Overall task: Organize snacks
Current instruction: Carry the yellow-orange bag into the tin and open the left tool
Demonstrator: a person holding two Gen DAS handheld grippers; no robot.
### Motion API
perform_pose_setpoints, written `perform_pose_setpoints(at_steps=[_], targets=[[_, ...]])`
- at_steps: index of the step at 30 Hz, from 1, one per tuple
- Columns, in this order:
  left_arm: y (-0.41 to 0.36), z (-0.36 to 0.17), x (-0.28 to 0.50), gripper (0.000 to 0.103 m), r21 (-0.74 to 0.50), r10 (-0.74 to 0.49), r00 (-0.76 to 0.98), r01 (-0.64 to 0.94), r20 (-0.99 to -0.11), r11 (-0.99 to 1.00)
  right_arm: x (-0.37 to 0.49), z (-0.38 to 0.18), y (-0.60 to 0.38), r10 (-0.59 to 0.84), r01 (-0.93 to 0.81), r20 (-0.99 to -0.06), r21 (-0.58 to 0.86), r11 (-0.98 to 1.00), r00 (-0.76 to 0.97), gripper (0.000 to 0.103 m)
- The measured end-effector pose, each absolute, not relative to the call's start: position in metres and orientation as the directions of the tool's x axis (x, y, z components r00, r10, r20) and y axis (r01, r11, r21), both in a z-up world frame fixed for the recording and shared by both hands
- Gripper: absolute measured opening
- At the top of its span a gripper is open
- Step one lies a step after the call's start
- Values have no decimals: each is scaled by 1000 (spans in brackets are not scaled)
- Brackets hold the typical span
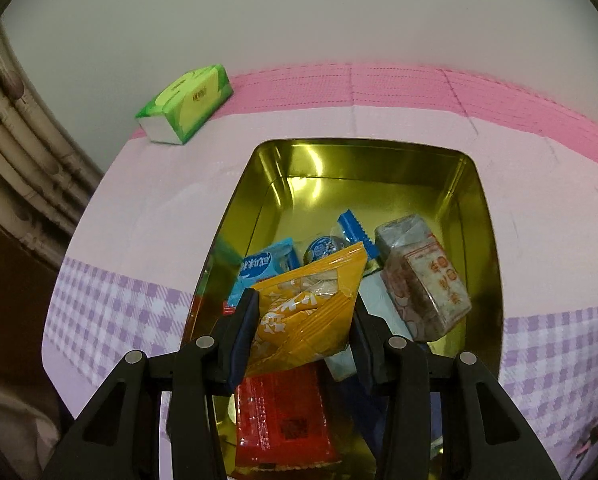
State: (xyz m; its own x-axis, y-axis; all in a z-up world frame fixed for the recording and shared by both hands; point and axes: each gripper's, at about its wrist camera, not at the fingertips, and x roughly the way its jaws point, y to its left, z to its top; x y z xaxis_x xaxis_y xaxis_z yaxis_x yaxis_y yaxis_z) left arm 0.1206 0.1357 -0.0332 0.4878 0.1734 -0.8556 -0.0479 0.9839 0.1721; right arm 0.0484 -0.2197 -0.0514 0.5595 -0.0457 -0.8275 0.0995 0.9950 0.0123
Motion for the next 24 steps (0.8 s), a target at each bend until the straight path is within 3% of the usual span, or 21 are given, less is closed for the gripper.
perform_pose_setpoints(at_steps=[24], targets=[[131, -24, 120, 47, 207, 190, 502, -22, -844, 978, 49, -52, -219, -50, 100, -828, 7, 995, 558, 30]])
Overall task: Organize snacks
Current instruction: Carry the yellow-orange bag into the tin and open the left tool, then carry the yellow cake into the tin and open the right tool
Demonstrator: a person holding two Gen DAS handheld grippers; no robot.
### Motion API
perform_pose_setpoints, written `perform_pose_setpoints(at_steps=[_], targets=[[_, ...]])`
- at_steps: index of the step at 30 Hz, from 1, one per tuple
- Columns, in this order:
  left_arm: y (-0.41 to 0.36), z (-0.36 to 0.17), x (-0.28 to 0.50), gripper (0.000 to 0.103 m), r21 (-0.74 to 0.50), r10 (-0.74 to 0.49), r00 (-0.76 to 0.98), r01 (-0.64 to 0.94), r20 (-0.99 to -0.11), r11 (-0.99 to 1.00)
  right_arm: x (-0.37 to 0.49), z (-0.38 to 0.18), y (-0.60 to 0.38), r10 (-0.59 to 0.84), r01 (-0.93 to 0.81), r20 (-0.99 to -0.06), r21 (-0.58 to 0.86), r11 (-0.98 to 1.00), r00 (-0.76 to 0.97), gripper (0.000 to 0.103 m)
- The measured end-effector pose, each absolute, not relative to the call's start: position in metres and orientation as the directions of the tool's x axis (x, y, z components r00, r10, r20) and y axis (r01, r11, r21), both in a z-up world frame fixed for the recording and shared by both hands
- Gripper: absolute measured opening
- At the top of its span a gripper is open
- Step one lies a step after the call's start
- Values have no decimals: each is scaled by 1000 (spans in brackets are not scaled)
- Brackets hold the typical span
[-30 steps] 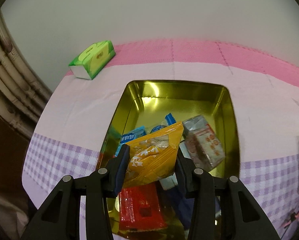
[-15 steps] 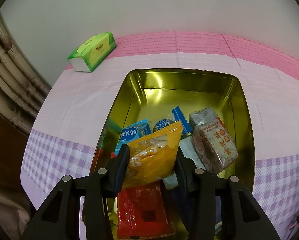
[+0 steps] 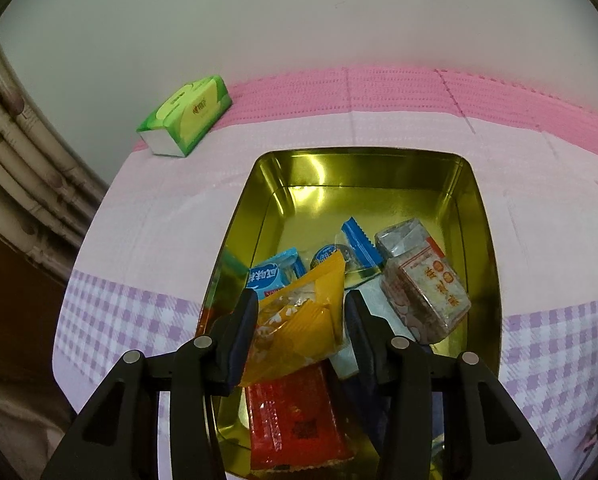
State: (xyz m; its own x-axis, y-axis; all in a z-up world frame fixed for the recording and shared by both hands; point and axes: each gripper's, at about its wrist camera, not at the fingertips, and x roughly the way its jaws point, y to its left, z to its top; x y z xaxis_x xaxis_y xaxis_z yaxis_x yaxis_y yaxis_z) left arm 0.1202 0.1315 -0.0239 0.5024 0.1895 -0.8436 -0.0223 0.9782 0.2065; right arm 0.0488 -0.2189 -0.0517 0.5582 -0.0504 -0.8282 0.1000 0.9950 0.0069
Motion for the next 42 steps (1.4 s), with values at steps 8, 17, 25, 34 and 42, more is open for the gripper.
perform_pose_setpoints(at_steps=[8, 17, 25, 34, 42], targets=[[134, -4, 107, 58, 191, 175, 537, -26, -825, 981, 48, -51, -218, -57, 101, -828, -1, 995, 557, 29], [142, 11, 82, 60, 160, 154, 559, -39, -815, 986, 49, -50, -216, -64, 100, -829, -10, 995, 556, 29], [157, 3, 56, 62, 187, 193, 547, -68, -814, 980, 49, -50, -217, -69, 101, -828, -16, 995, 556, 30], [176, -5, 42, 62, 179, 214, 527, -119, -823, 977, 50, -48, -213, -85, 104, -832, -33, 994, 548, 26], [190, -11, 38, 62, 182, 231, 516, -144, -825, 973, 51, -41, -201, -89, 93, -836, -46, 995, 541, 25]])
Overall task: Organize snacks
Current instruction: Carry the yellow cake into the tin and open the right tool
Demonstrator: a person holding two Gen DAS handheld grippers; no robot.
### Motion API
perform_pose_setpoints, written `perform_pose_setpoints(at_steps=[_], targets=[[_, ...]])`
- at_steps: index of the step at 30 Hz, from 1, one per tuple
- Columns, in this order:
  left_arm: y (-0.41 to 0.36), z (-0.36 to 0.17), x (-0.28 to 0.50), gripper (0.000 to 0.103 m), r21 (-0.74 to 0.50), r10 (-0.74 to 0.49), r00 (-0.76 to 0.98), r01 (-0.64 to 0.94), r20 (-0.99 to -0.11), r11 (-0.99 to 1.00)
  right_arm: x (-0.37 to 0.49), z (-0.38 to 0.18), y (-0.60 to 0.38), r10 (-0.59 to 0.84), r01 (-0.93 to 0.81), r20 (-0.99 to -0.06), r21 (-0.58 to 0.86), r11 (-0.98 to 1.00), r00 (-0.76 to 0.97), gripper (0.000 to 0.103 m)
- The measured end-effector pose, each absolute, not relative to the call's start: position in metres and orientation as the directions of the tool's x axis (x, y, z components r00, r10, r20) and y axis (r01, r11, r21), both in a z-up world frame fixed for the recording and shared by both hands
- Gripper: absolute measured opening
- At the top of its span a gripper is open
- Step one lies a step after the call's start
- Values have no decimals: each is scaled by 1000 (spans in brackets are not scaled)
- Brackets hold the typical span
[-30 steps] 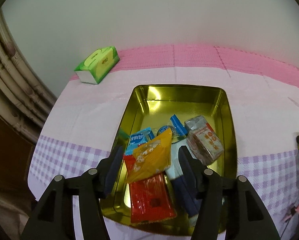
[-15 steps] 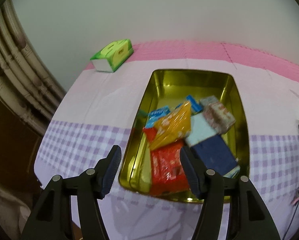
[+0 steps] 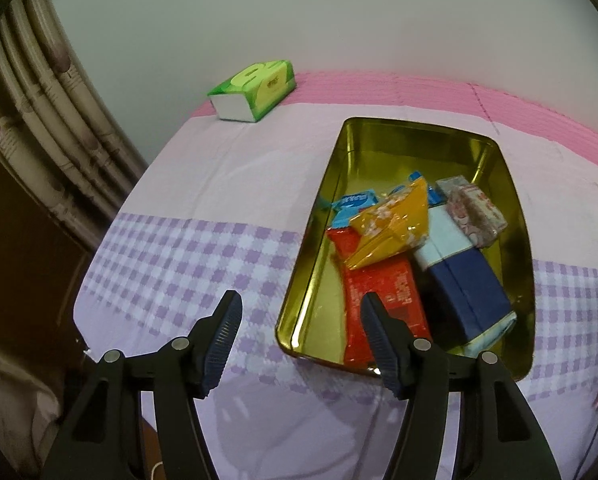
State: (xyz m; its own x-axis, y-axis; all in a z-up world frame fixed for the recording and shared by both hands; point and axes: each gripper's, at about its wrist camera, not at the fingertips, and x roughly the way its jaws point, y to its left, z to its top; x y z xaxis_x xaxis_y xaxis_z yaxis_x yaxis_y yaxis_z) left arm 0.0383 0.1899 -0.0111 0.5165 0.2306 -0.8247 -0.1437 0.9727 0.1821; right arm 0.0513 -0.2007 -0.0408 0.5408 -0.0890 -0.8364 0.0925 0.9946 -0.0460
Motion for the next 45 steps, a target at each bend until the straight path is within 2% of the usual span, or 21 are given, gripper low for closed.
perform_pose_setpoints(at_steps=[5, 21, 32, 45], targets=[[199, -9, 37, 63, 172, 234, 516, -166, -824, 971, 53, -26, -171, -31, 30, -828, -17, 999, 560, 25], [228, -9, 28, 63, 144, 252, 484, -248, -838, 958, 59, 20, -2, 316, -348, -794, 141, 927, 520, 25], [235, -11, 19, 63, 128, 244, 464, -267, -851, 955, 70, 6, 63, 358, -440, -813, 142, 887, 459, 25], [235, -14, 20, 63, 116, 227, 461, -258, -858, 959, 97, -13, 81, 304, -412, -839, 106, 905, 451, 27]])
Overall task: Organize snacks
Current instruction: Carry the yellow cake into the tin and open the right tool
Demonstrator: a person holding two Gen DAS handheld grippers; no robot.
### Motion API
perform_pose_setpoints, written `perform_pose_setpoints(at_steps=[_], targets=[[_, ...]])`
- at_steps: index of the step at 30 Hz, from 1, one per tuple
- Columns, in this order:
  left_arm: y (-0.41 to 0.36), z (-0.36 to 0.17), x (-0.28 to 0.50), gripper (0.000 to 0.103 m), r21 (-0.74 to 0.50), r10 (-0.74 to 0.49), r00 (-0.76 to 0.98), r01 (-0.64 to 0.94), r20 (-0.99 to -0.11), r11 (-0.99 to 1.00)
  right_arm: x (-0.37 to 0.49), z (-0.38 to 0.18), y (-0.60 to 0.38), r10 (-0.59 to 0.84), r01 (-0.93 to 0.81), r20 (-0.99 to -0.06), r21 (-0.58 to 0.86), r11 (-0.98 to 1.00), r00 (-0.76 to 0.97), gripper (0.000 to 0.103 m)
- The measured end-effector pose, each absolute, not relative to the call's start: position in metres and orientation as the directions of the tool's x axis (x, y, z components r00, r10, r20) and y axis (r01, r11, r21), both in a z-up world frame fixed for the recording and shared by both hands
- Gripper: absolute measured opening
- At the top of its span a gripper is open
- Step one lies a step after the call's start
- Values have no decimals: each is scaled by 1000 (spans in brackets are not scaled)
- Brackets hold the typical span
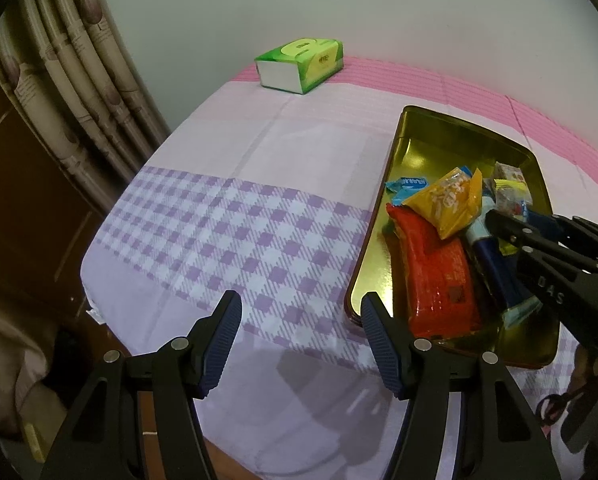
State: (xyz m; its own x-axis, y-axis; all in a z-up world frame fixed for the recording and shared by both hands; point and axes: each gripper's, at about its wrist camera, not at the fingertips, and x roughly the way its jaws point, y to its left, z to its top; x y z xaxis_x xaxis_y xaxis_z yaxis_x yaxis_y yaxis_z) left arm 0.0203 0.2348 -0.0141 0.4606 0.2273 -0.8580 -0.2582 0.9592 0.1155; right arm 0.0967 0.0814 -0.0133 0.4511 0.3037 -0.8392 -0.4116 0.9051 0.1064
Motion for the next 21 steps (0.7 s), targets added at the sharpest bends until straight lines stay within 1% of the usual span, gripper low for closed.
perform_pose_setpoints(at_steps=[5, 7, 11, 12, 13, 15, 19, 21], targets=[[235, -15, 21, 63, 110, 220, 460, -255, -860, 961, 97, -14, 82, 298, -402, -838, 104, 910, 458, 29], [234, -15, 21, 63, 110, 220, 457, -255, -862, 961, 96, -14, 83, 296, -403, -839, 102, 910, 457, 33], [234, -16, 21, 64, 110, 219, 458, -254, -862, 961, 94, -11, 82, 293, -395, -836, 101, 913, 463, 37], [234, -16, 21, 65, 111, 220, 457, -254, -862, 961, 93, -10, 81, 294, -395, -836, 102, 913, 464, 40], [234, -16, 21, 66, 112, 221, 457, -254, -862, 961, 91, -9, 80, 296, -393, -835, 106, 913, 464, 48], [234, -16, 21, 68, 115, 223, 458, -252, -860, 961, 88, -4, 78, 303, -387, -827, 115, 915, 473, 57], [233, -17, 21, 68, 117, 225, 459, -251, -860, 961, 80, 8, 77, 309, -387, -815, 115, 915, 490, 66], [233, -17, 21, 68, 117, 225, 459, -251, -859, 961, 74, 14, 73, 309, -371, -809, 123, 921, 500, 68]])
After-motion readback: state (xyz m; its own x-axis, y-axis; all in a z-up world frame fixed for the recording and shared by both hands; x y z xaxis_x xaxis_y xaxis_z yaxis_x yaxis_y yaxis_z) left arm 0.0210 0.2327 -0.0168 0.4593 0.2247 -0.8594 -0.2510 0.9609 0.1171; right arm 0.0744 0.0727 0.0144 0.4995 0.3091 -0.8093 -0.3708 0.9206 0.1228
